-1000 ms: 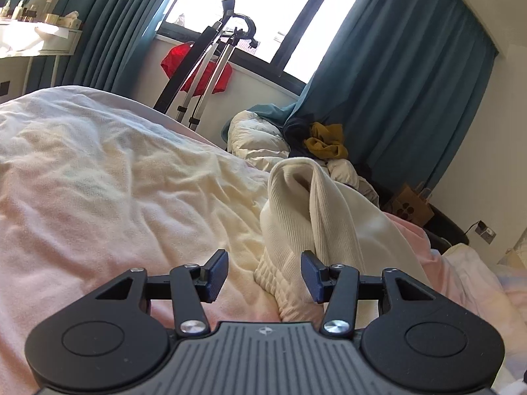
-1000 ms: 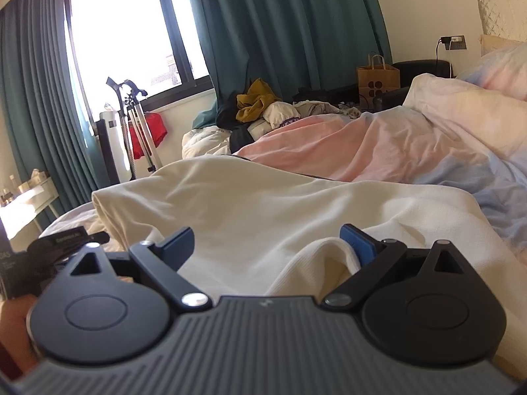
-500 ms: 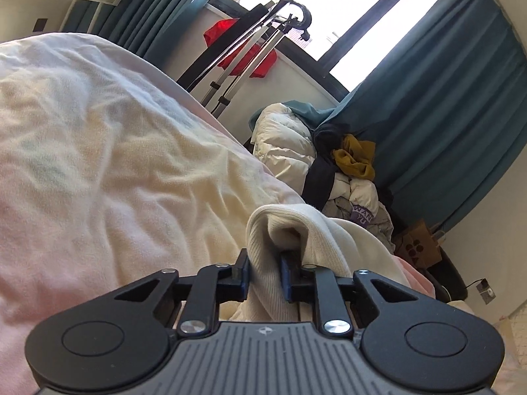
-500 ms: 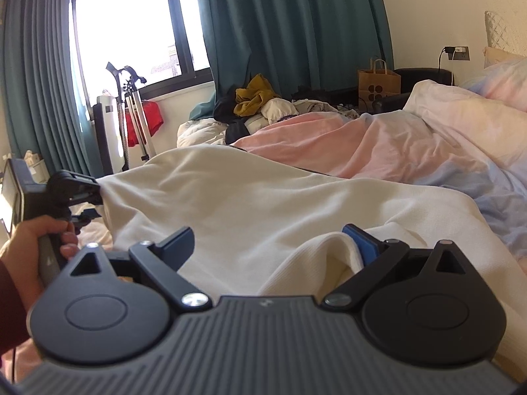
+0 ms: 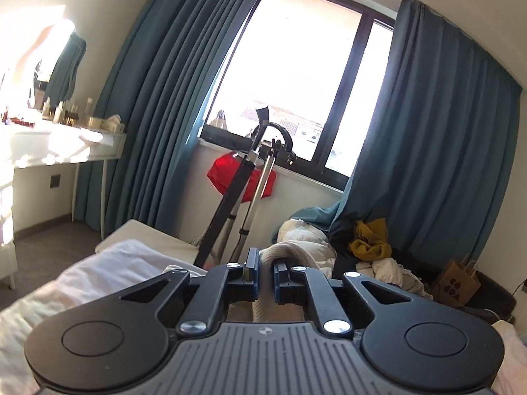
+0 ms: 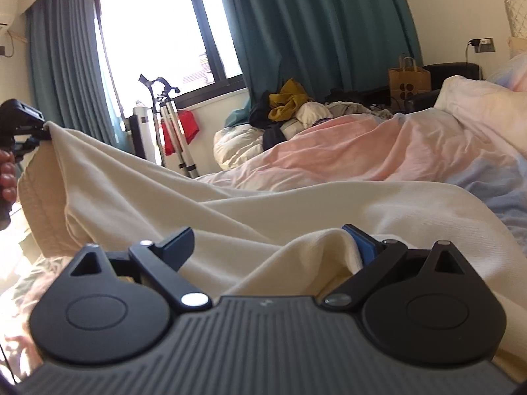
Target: Fold clothes
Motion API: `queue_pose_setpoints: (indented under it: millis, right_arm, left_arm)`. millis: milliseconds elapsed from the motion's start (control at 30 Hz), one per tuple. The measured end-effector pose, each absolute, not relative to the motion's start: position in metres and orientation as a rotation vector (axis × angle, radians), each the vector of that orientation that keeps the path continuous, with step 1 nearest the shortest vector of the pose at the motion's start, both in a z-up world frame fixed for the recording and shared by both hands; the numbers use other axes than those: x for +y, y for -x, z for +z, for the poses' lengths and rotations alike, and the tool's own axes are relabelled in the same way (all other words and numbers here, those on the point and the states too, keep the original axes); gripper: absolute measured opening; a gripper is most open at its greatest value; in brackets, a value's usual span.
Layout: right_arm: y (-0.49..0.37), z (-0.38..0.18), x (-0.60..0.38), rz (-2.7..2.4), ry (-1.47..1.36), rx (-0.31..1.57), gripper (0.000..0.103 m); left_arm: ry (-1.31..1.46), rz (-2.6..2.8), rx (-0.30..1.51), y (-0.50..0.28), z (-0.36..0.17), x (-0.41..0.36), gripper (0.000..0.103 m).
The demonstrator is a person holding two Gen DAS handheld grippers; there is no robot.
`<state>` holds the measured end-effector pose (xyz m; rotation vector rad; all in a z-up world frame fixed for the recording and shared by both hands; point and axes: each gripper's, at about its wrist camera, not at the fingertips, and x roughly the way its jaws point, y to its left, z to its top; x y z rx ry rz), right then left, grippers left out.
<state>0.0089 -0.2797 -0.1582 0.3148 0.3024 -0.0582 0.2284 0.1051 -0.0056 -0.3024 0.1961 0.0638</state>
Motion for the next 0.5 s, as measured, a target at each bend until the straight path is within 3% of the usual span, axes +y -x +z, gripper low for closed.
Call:
queue_pose_setpoints:
  millis: [200,400,500]
  right_arm:
    - [-0.009,-0.161,-0.260,0.198,-0.411,0.386,0.096]
    - [-0.020,-0.172,-0.252,0.257,-0.477,0.500,0.097]
    - [-0.019,-0.176,-0.250,0.247,-0.472,0.522,0.096]
  left_arm:
    - [0.161,0.177,0.174,-0.181,0.038,0.172,0.008]
    - [0.262,0.263,0.364,-0.135,-0.021,0.255,0.009]
    - [0.359,0.243,0.361,-0.105,-0.043,0.272,0.012]
